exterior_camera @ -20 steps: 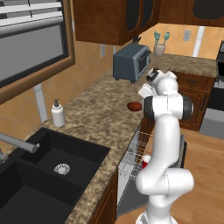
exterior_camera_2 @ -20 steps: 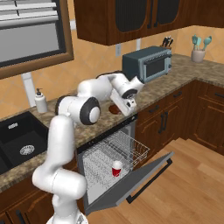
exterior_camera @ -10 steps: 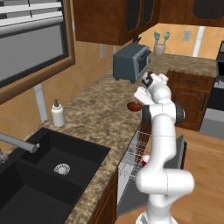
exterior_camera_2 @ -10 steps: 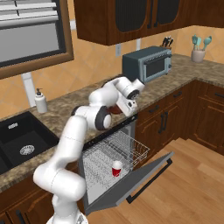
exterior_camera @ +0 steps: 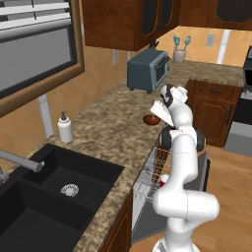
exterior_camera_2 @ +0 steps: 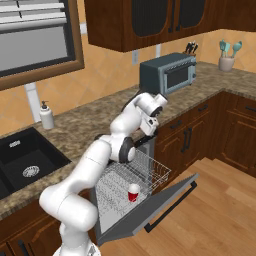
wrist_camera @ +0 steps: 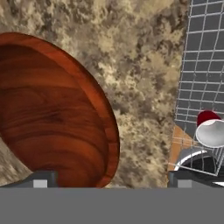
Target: Pick up the cup and bowl from the counter, place them in the dishwasher, and close the dishwasher door.
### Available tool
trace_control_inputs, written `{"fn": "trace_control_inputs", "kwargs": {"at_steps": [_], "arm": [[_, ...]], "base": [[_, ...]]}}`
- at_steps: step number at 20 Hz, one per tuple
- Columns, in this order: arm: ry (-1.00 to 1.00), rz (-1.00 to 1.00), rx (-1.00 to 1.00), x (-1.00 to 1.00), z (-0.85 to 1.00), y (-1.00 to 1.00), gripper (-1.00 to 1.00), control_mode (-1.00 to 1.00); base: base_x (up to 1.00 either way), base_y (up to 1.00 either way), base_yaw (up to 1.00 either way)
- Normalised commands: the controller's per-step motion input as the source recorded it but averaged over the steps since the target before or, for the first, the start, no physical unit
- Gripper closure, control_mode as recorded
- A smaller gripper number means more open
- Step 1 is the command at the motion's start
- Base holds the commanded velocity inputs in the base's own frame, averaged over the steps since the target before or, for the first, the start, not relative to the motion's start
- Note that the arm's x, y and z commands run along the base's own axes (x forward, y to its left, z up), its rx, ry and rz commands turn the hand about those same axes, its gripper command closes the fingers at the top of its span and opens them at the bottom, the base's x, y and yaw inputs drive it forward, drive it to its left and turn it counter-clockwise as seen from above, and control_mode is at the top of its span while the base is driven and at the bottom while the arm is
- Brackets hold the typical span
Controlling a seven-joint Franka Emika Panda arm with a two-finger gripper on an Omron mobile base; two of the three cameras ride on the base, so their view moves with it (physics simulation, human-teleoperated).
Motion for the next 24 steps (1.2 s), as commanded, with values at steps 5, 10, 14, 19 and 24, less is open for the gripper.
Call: {"fn": "trace_control_inputs", "kwargs": {"at_steps": [5,10,14,19,24], "arm": [[0.00,0.00,-0.07,0.13,-0.18,0.01,-1.00,-1.00],[0.00,-0.02,-0.10,0.18,-0.10,0.05,1.00,-1.00],[0.00,-0.02,-0.07,0.17,-0.10,0.00,1.00,-1.00],[0.01,-0.02,-0.05,0.09,0.01,0.00,1.00,-1.00],[-0.07,-0.03,-0.04,-0.33,0.45,0.00,1.00,-1.00]], "base": [[0.00,0.00,0.00],[0.00,0.00,0.00],[0.00,0.00,0.00],[0.00,0.00,0.00],[0.00,0.00,0.00]]}}
